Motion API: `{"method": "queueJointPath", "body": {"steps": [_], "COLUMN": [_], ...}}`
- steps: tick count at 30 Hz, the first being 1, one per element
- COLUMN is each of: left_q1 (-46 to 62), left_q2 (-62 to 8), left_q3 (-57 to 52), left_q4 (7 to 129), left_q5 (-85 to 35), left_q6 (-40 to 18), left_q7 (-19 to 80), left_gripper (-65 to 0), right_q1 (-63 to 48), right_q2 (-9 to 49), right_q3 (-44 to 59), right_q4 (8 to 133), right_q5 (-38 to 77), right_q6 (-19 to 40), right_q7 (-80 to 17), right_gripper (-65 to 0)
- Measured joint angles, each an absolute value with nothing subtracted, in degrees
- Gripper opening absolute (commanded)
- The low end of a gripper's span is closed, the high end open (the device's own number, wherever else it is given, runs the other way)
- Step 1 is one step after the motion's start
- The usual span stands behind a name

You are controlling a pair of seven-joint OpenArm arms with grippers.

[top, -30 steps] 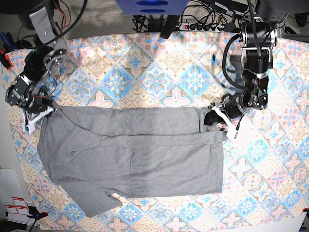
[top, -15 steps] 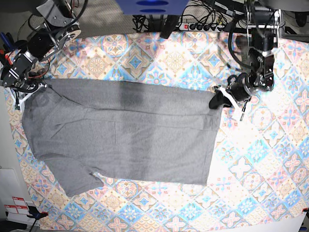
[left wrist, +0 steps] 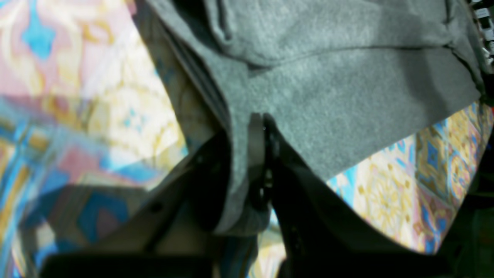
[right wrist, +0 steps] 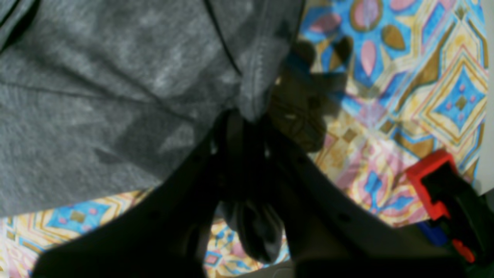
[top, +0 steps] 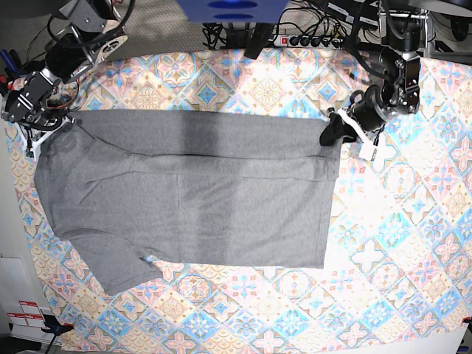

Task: Fold the T-shirt properly
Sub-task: 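Drag the shirt back toward the robot with both grippers holding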

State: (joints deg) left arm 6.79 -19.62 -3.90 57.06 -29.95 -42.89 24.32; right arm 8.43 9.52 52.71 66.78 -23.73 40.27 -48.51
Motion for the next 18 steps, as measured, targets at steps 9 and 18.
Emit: {"method": "queueJointPath", "body": {"steps": [9,18], "left_q1": [13.7,18.0], "left_q2": [-20.3,-21.4], "left_q3": [-6.9,-6.9], "left_q4": [57.3,57.6], "left_q5": [-33.3,-33.4], "left_q6": [-43.9,-43.9], "left_q7": [21.0,15.8], "left_gripper": [-65.0,-65.0], "right_q1": [8.1,4.3], "right_q2": [9.5,7.9], "right_q3": [52.8,52.8], "right_q4": [66.9,70.1], "right_q5": [-23.6,-22.1], "right_q6": [40.3,40.3], "right_q7": [-48.3,-48.2], "right_gripper": [-63.6,-63.6]}}
